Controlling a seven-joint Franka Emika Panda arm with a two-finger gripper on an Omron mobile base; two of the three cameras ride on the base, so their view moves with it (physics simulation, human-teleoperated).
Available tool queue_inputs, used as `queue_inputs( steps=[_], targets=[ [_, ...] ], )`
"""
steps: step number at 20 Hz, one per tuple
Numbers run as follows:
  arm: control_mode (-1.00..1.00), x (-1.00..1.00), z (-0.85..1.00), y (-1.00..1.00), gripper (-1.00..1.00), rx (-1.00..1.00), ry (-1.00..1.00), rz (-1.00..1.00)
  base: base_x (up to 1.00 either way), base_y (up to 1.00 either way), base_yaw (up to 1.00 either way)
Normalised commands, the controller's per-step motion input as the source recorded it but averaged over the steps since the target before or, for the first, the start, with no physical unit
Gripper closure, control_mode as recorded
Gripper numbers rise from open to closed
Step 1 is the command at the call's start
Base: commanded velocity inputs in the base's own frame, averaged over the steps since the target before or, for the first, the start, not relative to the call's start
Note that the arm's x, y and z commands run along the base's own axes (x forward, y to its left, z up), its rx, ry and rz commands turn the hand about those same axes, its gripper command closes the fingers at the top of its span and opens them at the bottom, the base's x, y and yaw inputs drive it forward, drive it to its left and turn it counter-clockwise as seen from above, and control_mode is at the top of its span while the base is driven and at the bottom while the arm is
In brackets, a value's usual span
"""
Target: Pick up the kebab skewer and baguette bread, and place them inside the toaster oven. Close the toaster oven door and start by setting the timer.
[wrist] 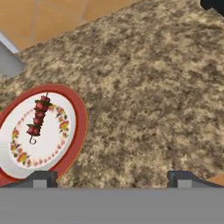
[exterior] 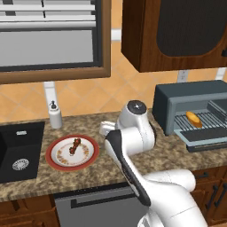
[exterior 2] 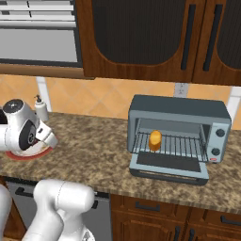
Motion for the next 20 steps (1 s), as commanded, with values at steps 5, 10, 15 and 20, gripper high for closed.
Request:
queue_inputs(
  steps=[5, 10, 15, 20],
  targets=[
    [-1.0, 0.47, -0.09, 0.83, -1.0, 0.12, 0.03, 0.01, 0.0, 0.0, 0.0],
    [-1.0, 0.36, -0.05, 0.67, -1.0, 0.06, 0.11, 0.0, 0.0, 0.0, 0.0],
    [-1.0, 0.46, -0.25, 0.36, -1.0, 0.01, 0.19, 0.01, 0.0, 0.0, 0.0],
    [-1.0, 0.24, -0.24, 0.27, -1.0, 0.0, 0.11, 0.01, 0.0, 0.0, 0.0]
  ],
)
